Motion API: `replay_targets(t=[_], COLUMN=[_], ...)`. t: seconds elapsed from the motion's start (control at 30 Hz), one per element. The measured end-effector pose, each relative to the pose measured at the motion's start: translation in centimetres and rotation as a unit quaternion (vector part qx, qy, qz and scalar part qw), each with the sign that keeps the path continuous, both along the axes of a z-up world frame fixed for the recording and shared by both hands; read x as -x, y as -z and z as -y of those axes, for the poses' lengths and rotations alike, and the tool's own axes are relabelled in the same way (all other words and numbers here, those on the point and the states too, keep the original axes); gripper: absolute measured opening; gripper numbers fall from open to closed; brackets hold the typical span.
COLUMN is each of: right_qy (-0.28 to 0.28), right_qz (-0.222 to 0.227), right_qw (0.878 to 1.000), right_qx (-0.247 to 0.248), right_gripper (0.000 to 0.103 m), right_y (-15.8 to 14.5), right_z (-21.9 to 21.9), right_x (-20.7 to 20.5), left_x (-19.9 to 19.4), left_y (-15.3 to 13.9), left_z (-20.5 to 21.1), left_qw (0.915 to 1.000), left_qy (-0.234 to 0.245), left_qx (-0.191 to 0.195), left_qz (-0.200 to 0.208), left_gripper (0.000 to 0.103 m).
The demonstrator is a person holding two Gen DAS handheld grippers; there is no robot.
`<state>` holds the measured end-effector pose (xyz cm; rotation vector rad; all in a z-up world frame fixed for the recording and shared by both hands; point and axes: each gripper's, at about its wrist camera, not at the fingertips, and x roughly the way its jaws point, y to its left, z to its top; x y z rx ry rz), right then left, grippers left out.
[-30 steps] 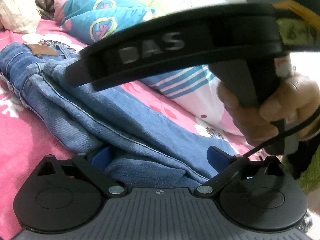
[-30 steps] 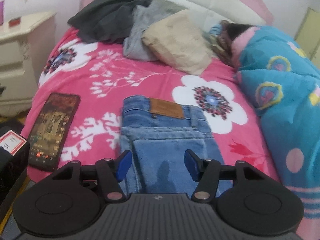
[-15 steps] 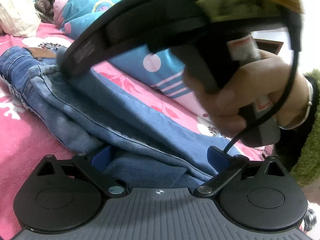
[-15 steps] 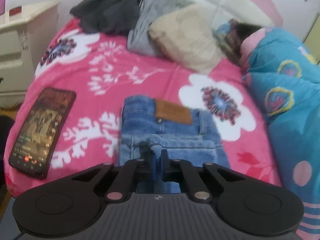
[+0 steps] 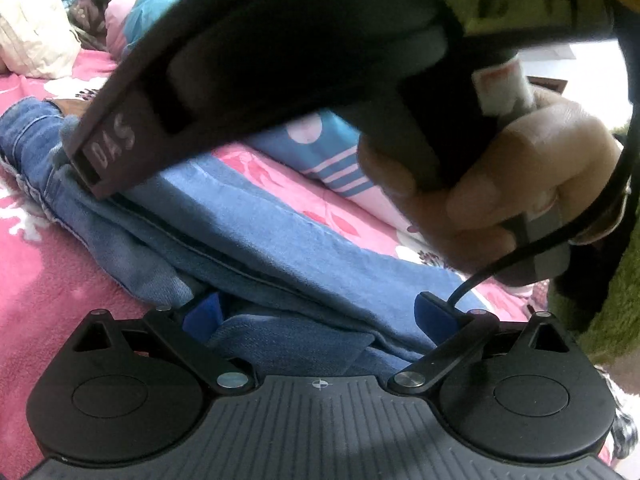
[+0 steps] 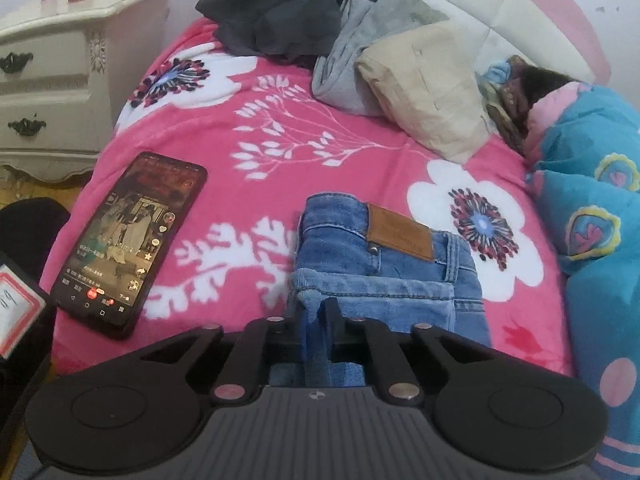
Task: Fold clothes
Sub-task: 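Lay the hem over the leather-patch waistband and open the right gripper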
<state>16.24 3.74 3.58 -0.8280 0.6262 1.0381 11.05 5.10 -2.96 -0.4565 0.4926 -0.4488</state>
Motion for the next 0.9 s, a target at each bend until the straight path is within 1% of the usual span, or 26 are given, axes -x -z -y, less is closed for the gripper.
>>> replay_targets(t=[0.07, 0.17, 0.23, 0.27, 0.3, 0.33, 0.4, 0.5, 0.57, 0.73, 0.9], right_qy=[-0.003, -0.014, -0.013, -0.011, -0.005, 0.004, 0.018, 0.042, 0.058, 0.089, 0.115], right_qz=[-0.003, -0.003, 0.012, 0.02, 0.019, 0.013, 0.002, -0.015, -0.026, -0.064, -0.085], right_qw=[1.0, 1.0, 0.999, 0.999, 0.999, 0.999, 1.0, 0.999, 0.997, 0.989, 0.981], right_qx=[0.001, 0.022, 0.037, 0.042, 0.042, 0.038, 0.023, -0.015, -0.04, -0.099, -0.134], right_gripper=[0.041, 0.042, 0.042, 0.04, 0.038, 0.037, 0.028, 0.017, 0.014, 0.013, 0.01], right_y=[-0.2, 0.5, 1.3, 1.7, 1.9, 2.0, 1.8, 0.7, 0.0, -1.7, -2.4], right_z=[0.0, -0.7, -1.1, -1.2, -1.3, -1.2, -0.7, 0.7, 1.7, 3.9, 5.0], right_x=[0.1, 0.4, 0.6, 0.6, 0.4, 0.1, -0.5, -1.2, -1.8, -2.9, -4.2], left_x=[0.0, 0.1, 0.1, 0.1, 0.2, 0.2, 0.3, 0.4, 0.6, 0.9, 1.4], left_y=[0.0, 0.1, 0.1, 0.1, 0.2, 0.2, 0.2, 0.2, 0.1, 0.0, 0.2], left_z=[0.0, 0.0, 0.0, 0.0, 0.0, 0.0, 0.0, 0.0, 0.0, -0.2, -1.6], left_qw=[1.0, 1.0, 1.0, 1.0, 1.0, 1.0, 0.9999, 0.9999, 0.9998, 0.9997, 0.9999], left_qy=[0.0, 0.0, 0.0, 0.0, 0.0, -0.001, -0.001, -0.001, -0.001, 0.001, 0.001], left_qx=[-0.002, -0.003, -0.004, -0.005, -0.007, -0.008, -0.011, -0.013, -0.016, -0.015, -0.008], left_qz=[0.001, 0.001, 0.002, 0.002, 0.003, 0.003, 0.005, 0.01, 0.016, 0.019, 0.013], left_gripper=[0.101, 0.101, 0.101, 0.101, 0.101, 0.101, 0.101, 0.101, 0.101, 0.101, 0.101])
